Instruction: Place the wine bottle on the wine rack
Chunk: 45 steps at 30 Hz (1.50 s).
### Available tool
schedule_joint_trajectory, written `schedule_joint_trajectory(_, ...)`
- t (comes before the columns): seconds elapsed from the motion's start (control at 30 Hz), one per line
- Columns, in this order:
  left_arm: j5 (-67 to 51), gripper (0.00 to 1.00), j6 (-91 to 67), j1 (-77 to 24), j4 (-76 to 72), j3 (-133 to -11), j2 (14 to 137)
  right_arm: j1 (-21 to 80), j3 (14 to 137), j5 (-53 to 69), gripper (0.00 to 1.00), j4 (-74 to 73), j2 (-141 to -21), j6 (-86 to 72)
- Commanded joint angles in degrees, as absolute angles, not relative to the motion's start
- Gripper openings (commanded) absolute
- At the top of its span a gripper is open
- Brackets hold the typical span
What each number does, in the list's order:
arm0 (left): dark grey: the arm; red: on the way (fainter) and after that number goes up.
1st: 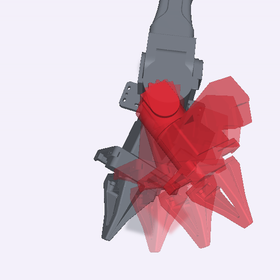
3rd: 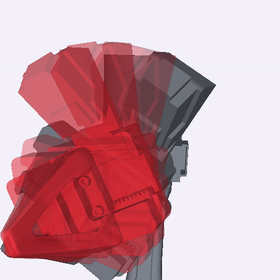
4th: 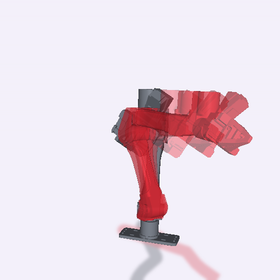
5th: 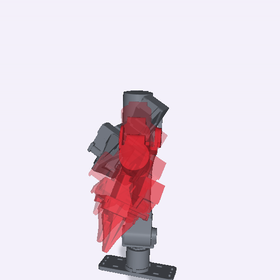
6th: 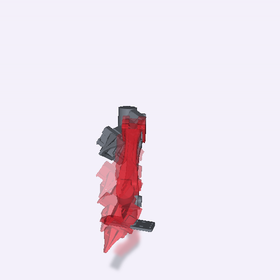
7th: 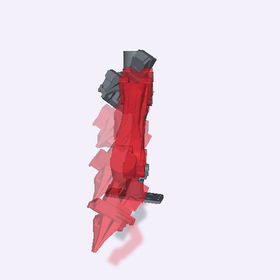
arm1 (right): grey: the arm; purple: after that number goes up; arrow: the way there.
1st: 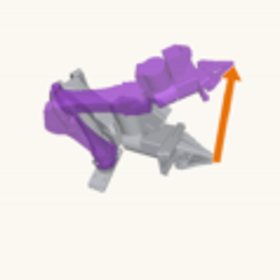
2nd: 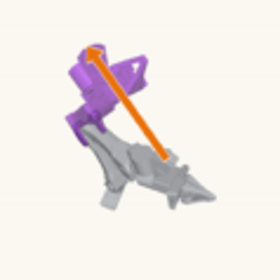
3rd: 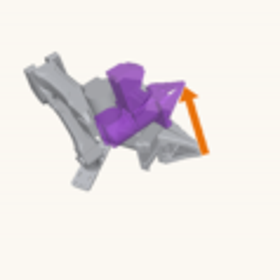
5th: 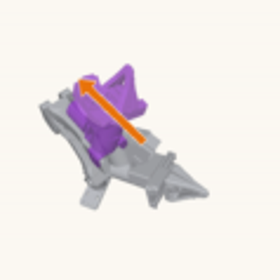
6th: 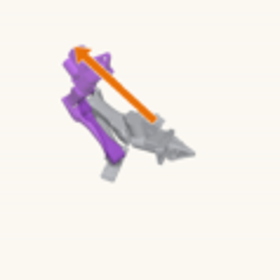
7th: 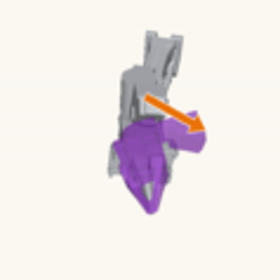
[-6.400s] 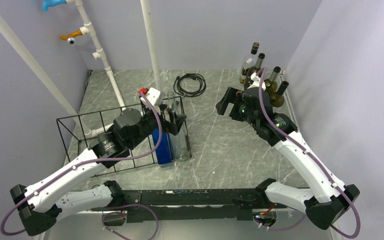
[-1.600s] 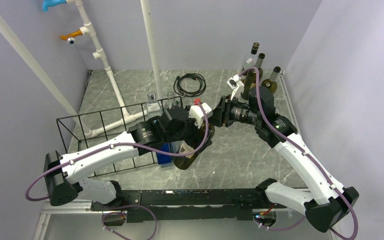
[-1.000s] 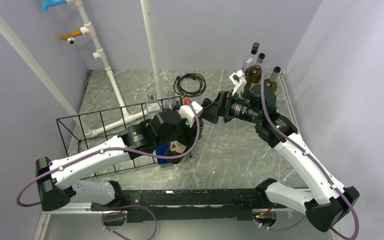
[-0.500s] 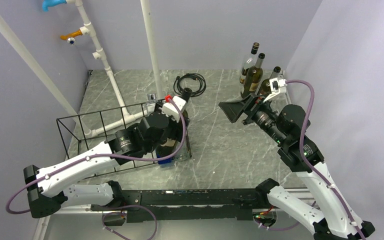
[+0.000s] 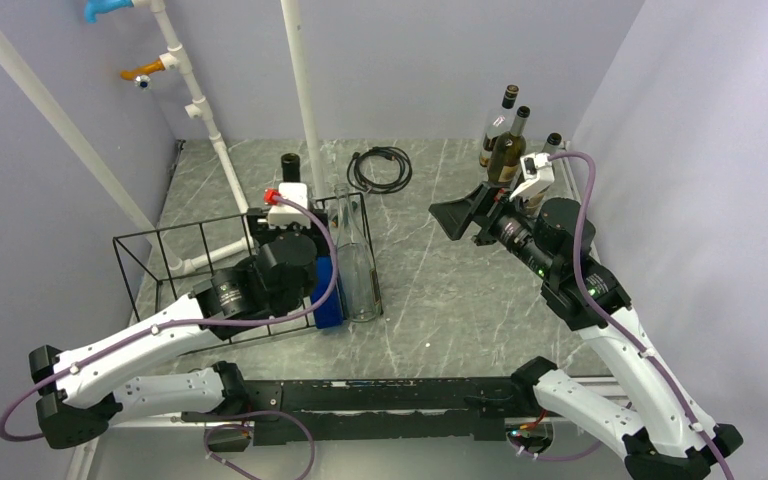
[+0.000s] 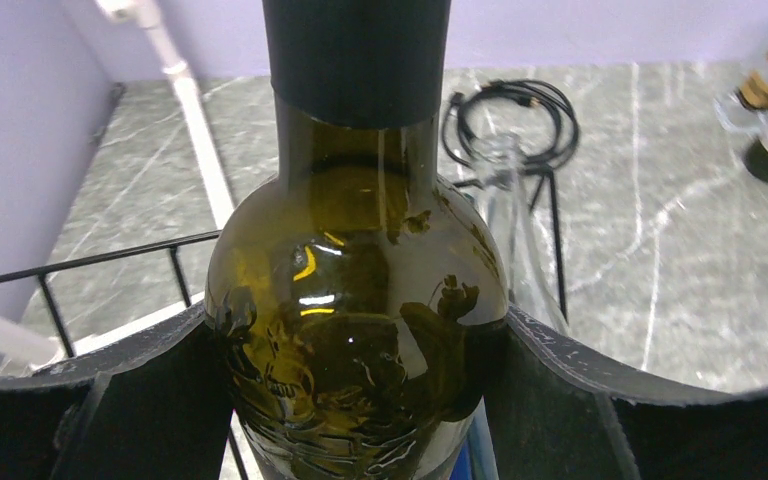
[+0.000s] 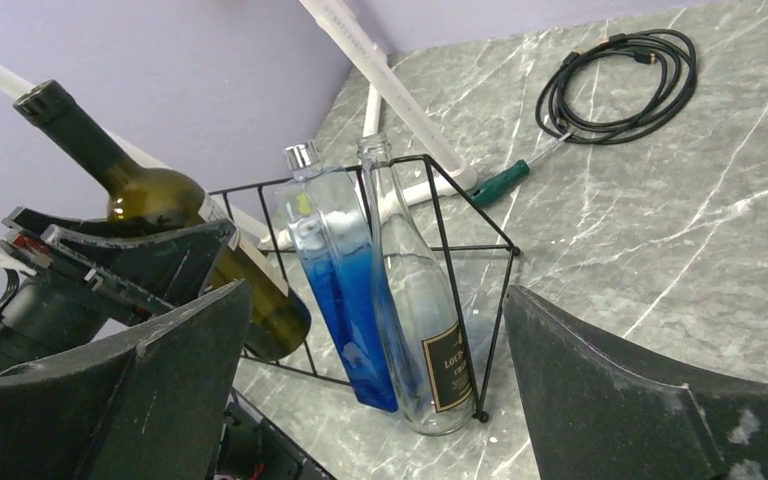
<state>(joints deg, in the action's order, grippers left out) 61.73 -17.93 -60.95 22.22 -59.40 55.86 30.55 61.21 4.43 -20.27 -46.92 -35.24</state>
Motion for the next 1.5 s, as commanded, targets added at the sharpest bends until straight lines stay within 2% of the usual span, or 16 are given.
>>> schedule_joint_trajectory(0.0, 70.3, 0.00, -21.4, -58.0, 19.6, -61.5, 54.9, 30.5, 61.3, 3.7, 1.00, -18.3, -46.6, -36.1)
schedule_joint_trajectory(0.2, 57.8, 0.00, -32.4, -44.9, 27.9, -64.2, 57.7, 30.5, 60.9, 3.3, 1.00, -19.2, -46.6, -36.1)
schedule_joint_trajectory(0.37, 54.6, 0.00, -37.5, -39.5, 33.4, -66.2, 61.3, 30.5, 60.5, 2.5, 1.00, -19.4, -45.6, -35.7)
schedule_joint_trajectory(0.77, 58.2, 0.00, -44.9, -36.6, 39.9, -66.6, 69.0, 30.5, 59.8, 1.2, 1.00, -21.5, -43.3, -35.1)
schedule_joint_trajectory(1.17, 57.1, 0.00, -51.5, -36.2, 45.7, -66.4, 73.9, 30.5, 59.4, 0.8, 1.00, -22.7, -41.6, -34.9)
schedule_joint_trajectory(1.47, 50.0, 0.00, -53.5, -36.0, 44.7, -60.1, 72.8, 30.5, 60.2, 0.9, 1.00, -21.9, -42.2, -34.1)
